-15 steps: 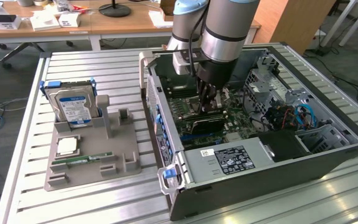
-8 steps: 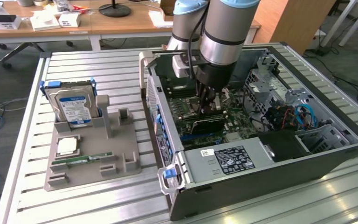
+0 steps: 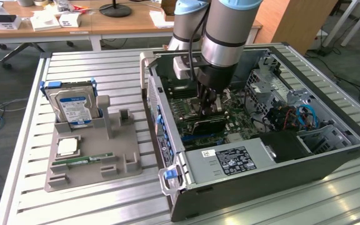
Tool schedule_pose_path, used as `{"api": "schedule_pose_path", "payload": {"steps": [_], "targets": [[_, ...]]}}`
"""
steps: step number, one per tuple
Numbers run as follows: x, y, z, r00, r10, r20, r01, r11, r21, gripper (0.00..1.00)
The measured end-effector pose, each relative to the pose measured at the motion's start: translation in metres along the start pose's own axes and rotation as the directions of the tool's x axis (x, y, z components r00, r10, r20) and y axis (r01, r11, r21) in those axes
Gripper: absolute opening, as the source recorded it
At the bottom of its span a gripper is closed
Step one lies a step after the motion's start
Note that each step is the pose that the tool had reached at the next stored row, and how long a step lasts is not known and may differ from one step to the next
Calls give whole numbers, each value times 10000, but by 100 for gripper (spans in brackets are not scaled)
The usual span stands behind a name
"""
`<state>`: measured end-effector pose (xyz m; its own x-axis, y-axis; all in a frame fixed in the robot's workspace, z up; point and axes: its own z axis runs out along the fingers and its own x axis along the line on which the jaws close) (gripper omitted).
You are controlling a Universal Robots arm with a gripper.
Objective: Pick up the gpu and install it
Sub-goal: 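Press down on the gpu until it lock into place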
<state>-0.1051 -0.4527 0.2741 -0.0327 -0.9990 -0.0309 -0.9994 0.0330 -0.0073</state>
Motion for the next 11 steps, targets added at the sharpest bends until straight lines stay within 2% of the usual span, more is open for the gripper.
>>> {"api": "schedule_pose_path", "payload": {"steps": [11], "targets": [[7, 0, 36, 10000, 0, -2, 0, 10000, -2, 11]]}}
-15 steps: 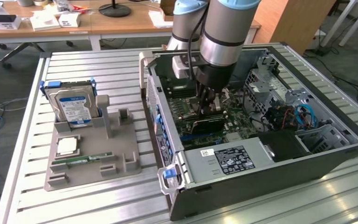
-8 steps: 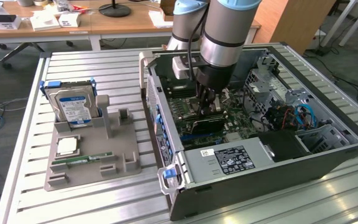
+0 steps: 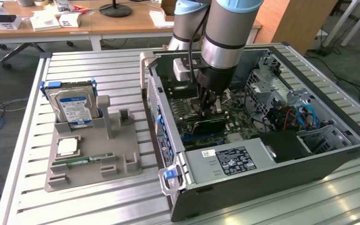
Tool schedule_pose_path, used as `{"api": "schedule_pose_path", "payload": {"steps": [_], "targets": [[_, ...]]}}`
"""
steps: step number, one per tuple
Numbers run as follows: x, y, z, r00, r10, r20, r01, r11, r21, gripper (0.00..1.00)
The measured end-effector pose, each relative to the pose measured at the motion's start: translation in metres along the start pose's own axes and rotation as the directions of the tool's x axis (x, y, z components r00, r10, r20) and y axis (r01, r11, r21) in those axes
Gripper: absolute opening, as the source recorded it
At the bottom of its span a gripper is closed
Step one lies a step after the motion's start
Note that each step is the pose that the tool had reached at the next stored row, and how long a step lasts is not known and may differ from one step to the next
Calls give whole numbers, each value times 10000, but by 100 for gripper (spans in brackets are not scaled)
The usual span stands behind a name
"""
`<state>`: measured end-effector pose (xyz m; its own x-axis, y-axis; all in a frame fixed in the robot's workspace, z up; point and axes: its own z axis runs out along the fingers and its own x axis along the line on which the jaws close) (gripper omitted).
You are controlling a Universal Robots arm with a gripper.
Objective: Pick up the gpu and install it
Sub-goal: 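Press down on the gpu until it lock into place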
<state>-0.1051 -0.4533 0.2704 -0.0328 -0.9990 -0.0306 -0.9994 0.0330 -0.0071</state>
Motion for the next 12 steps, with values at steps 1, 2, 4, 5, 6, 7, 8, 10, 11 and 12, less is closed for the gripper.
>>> {"api": "schedule_pose_path", "payload": {"steps": [1, 2, 4, 5, 6, 7, 8, 10, 11, 12], "targets": [[0, 0, 1, 10000, 0, 2, 0, 10000, 1, 11], [0, 0, 2, 10000, 0, 2, 0, 10000, 0, 11], [-1, 0, 14, 10000, 0, 7, 0, 10000, 3, 11], [0, 0, 18, 10000, 0, 4, 0, 10000, 1, 11], [0, 0, 17, 10000, 0, 1, 0, 10000, 0, 11], [0, 0, 17, 10000, 0, 1, 0, 10000, 0, 11], [0, 0, 18, 10000, 0, 1, 0, 10000, 0, 11], [0, 0, 29, 10000, 0, 7, 0, 10000, 3, 11], [1, 0, 35, 10000, 0, 2, 0, 10000, 1, 11], [1, 0, 37, 10000, 0, 0, 0, 10000, 0, 11]]}}
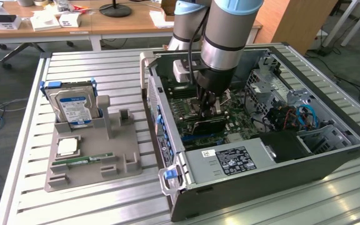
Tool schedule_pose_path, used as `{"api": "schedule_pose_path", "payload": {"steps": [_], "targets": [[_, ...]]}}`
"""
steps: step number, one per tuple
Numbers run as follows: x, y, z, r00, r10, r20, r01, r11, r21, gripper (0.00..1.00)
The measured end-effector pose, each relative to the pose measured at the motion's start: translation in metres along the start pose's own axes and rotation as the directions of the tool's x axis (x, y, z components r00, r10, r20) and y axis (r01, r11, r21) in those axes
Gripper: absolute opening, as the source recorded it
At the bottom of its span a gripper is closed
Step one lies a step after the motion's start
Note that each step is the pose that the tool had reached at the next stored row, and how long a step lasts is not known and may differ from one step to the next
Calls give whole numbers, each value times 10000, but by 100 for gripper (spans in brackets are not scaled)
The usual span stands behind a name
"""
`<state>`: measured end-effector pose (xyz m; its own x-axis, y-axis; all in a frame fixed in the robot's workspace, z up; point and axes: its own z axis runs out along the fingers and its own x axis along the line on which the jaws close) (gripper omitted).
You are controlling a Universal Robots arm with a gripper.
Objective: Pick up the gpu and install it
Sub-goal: 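Press down on the gpu until it lock into place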
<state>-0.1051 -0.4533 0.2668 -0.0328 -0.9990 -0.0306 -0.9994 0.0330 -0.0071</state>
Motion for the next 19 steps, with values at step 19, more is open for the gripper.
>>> {"api": "schedule_pose_path", "payload": {"steps": [19], "targets": [[0, 1, 6, 10000, 0, 3, 0, 10000, 1, 11]]}}
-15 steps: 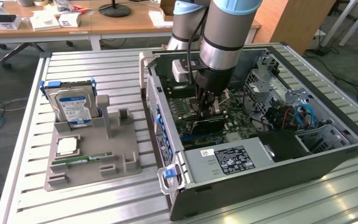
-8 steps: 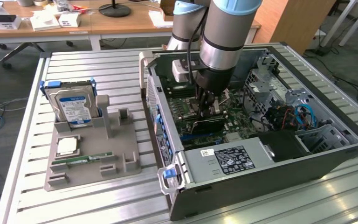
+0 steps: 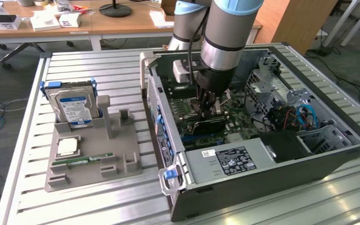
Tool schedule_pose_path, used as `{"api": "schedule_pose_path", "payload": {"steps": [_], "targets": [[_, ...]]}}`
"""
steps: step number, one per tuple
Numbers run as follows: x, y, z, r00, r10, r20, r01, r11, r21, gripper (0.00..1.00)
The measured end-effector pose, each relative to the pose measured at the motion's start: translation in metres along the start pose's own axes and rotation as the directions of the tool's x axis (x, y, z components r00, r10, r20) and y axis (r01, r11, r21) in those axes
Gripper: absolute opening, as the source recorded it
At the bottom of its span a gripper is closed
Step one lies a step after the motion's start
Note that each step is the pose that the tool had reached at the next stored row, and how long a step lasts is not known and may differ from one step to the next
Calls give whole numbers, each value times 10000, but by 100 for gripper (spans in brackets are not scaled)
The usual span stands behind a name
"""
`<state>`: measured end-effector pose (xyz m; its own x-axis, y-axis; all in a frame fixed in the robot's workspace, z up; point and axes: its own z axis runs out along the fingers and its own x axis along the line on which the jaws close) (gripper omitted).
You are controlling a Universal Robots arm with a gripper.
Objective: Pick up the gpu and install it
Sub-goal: 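Press down on the gpu until it lock into place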
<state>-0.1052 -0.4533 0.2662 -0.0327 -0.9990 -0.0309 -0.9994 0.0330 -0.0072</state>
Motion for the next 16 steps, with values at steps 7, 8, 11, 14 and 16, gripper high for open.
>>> {"api": "schedule_pose_path", "payload": {"steps": [7, 8, 11, 14, 16], "targets": [[0, 3, 3, 10000, 0, -2, 0, 10000, -1, 11], [0, 3, 4, 10000, 0, 0, 0, 10000, -1, 11], [0, 3, 4, 10000, 0, 0, 0, 10000, 0, 11], [1, 3, 6, 10000, 0, -1, 0, 10000, -1, 11], [1, 3, 6, 10000, 0, -1, 0, 10000, -1, 11]]}}
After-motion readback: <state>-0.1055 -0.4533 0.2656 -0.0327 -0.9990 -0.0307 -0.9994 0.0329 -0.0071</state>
